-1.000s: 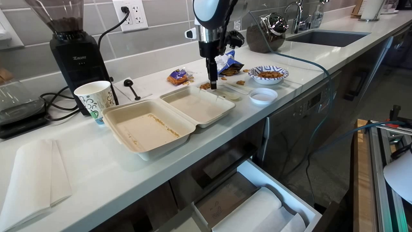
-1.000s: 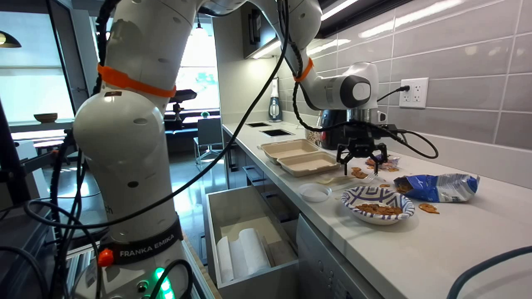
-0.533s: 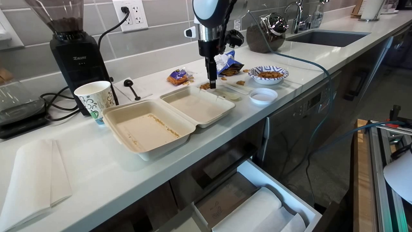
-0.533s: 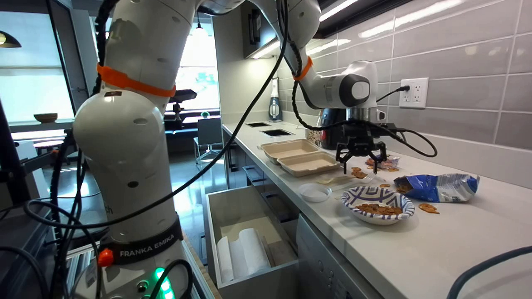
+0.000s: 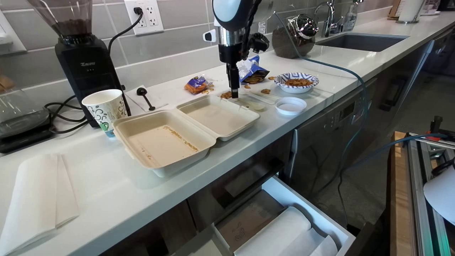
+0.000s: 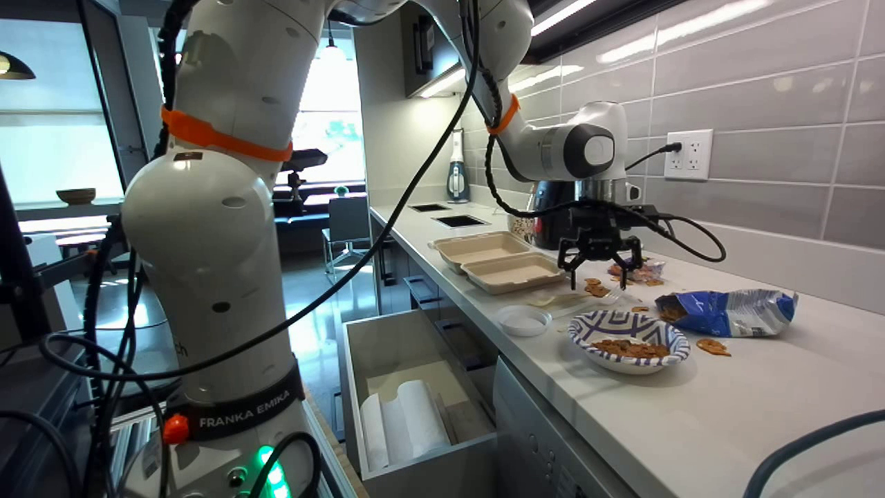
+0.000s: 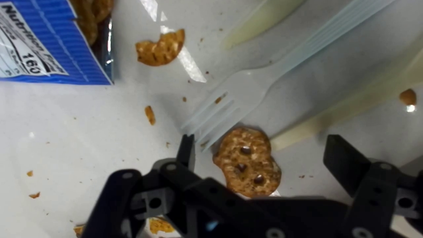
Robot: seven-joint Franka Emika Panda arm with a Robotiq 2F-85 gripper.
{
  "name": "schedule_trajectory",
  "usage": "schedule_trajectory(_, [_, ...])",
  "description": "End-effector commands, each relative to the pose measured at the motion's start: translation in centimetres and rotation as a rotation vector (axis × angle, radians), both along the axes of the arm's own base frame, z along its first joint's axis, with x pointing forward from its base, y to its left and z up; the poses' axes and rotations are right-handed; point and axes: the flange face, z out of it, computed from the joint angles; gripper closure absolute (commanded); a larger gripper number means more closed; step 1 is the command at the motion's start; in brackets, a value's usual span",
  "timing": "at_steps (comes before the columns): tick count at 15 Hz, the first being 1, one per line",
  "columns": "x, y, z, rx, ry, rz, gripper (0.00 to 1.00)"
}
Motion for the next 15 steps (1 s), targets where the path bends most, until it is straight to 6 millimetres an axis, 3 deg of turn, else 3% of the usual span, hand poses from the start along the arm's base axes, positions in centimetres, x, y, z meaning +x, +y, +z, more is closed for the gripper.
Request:
schedule_trajectory(1, [-0.46,0.24,-0.34,0.014,-0.013,-0.002,0.0])
schedule_trajectory(15, [0.0,0.98,-0.83,0.02,-0.02,0.015,0.0])
